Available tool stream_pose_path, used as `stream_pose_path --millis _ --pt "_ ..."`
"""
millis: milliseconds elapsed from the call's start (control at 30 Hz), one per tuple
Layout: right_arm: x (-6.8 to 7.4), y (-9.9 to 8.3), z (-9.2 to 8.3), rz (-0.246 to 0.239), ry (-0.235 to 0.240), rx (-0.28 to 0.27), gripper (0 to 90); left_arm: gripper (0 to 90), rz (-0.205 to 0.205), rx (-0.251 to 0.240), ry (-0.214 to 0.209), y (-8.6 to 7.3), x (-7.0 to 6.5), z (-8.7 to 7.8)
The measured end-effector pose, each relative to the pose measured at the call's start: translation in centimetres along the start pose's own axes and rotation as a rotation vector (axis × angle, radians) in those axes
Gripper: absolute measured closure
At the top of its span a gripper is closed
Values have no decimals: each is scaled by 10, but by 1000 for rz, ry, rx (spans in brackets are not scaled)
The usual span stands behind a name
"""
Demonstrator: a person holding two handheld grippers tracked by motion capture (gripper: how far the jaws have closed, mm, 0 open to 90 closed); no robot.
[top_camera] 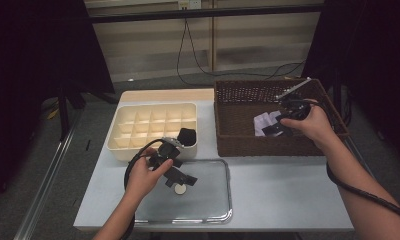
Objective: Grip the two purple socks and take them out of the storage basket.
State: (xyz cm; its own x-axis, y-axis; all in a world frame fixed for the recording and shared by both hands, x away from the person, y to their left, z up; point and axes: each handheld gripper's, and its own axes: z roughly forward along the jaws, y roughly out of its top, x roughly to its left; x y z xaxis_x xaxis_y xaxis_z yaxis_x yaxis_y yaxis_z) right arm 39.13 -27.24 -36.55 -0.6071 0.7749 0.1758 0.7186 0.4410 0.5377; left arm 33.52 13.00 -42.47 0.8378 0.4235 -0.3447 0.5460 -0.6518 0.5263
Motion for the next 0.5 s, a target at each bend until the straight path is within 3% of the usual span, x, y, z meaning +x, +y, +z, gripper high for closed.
stream_pose_path --millis 100,233,500 --pt "-6 1 3 13 -12 5 153 43 11 10 -5 0 1 0" --pt "-13 3 6 28 -14 2 166 43 -22 -10 -8 -1 -1 4" --pt "-25 4 13 43 -31 19 197 43 -9 2 -8 -1 1 5"
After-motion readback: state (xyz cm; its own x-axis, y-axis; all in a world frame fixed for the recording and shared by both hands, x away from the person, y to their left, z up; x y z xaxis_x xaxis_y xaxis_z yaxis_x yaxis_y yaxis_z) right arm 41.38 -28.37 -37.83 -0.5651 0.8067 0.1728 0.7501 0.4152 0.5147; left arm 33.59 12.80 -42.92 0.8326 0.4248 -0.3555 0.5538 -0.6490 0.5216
